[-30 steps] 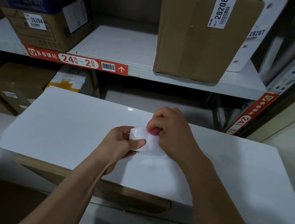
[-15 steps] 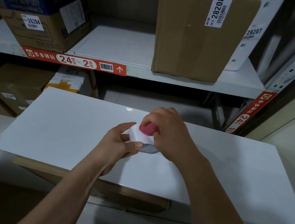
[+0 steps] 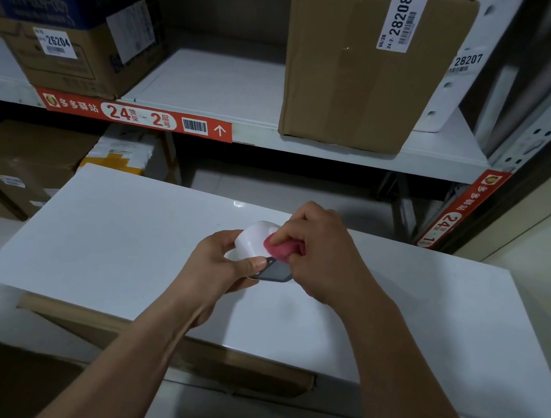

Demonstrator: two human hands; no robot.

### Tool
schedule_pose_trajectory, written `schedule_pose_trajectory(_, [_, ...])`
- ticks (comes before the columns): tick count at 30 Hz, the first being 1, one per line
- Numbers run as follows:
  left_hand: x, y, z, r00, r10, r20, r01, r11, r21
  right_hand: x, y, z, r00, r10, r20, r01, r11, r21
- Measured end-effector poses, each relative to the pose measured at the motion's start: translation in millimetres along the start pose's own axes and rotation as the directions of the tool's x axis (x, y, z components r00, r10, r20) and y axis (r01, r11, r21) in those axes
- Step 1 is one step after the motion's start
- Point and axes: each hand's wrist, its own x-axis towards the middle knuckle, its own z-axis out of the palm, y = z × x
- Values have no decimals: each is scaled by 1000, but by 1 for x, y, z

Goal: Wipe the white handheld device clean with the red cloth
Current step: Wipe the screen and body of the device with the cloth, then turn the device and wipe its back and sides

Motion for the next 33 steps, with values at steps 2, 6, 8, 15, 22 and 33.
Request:
schedule_pose_trajectory(2, [1, -1, 0, 999, -32, -4, 32, 998, -52, 1, 4, 1, 1000, 2, 4, -2, 1000, 5])
schedule_pose_trajectory(6, [0, -2, -2, 997, -77, 27, 81, 973, -217, 2, 23, 3, 996, 93, -15, -93, 995, 42])
schedule_pose_trajectory(8, [0, -2, -3, 995, -87, 47, 96, 965, -246, 1, 30, 5, 989, 143, -45, -138, 985, 101])
schedule_pose_trajectory(15, [-2, -1, -9, 985, -78, 151, 108, 975, -195, -4, 43, 7, 933, 357, -54, -347, 928, 137])
schedule_pose_trajectory(22, [-6, -7, -7, 953, -110, 283, 185, 950, -252, -11, 43, -5, 926, 377, -20, -369, 914, 169])
schedule_pose_trajectory(33, [-6, -3, -5, 956, -109, 272, 178, 954, -242, -10, 19, -27, 951, 210, 228, -252, 953, 171])
